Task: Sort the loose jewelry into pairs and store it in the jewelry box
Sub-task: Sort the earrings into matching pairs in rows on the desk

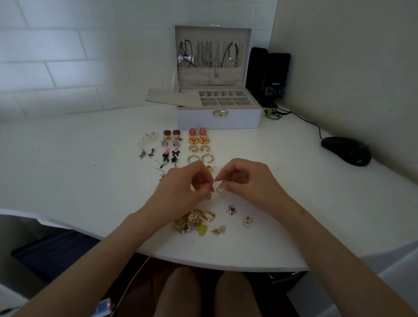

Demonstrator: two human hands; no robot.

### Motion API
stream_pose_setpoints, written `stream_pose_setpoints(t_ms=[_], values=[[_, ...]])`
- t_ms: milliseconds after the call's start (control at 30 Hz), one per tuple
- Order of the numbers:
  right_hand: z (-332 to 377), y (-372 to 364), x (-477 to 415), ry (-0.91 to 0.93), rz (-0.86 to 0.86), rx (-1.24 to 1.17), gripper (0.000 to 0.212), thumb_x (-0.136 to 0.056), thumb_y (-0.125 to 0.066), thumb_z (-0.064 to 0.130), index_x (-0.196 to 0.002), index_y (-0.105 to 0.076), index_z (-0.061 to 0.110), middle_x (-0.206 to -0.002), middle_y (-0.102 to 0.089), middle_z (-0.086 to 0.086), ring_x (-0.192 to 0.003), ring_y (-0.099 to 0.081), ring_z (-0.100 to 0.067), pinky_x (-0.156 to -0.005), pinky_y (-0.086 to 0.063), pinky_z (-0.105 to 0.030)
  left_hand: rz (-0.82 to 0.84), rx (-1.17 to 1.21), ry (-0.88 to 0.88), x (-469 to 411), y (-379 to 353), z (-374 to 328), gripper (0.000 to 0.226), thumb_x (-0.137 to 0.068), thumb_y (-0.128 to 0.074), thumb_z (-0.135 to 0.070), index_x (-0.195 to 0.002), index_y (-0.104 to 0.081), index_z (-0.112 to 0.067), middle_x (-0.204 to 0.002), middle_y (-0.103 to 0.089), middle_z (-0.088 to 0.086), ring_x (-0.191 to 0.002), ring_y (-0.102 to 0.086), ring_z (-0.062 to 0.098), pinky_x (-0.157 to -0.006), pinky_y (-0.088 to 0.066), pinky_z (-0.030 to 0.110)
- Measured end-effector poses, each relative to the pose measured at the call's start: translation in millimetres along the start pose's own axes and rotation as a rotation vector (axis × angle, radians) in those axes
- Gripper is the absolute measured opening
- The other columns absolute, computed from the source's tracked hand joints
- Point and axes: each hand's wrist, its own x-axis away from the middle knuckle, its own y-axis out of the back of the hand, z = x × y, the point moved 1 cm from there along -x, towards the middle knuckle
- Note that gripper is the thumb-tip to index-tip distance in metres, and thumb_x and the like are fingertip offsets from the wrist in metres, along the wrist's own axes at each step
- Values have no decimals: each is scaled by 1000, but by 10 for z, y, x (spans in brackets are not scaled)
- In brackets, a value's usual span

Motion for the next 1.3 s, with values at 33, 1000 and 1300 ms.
stream_pose_setpoints(t_ms=[33, 1000, 1300], values=[[-1, 3, 0, -4, -3, -13, 19, -78, -66, -1, -82, -68, 17, -76, -64, 3, -68, -60, -6, -68, -50, -18, 1, 6, 6, 0, 1, 3, 8, -84, -64, -14, -85, -60, -21, -71, -65, -13, -70, -59, 2, -66, -48, 15], [415, -345, -492, -1, 66, -18, 13, -75, -72, -4, -81, -68, 7, -73, -67, -1, -65, -65, -10, -62, -53, -17, -216, 77, 151, -4, 639, 371, 4, -86, -62, -12, -88, -63, -15, -81, -68, -5, -68, -67, 5, -75, -56, 29], [571, -845, -1098, 64, 162, 168, 17, -73, -69, -6, -83, -68, 6, -79, -64, -2, -63, -57, -4, -64, -51, -15, -234, -15, 290, -32, 967, 922, 3, -84, -63, -10, -86, -63, -12, -74, -71, -4, -66, -65, 1, -74, -51, 21]])
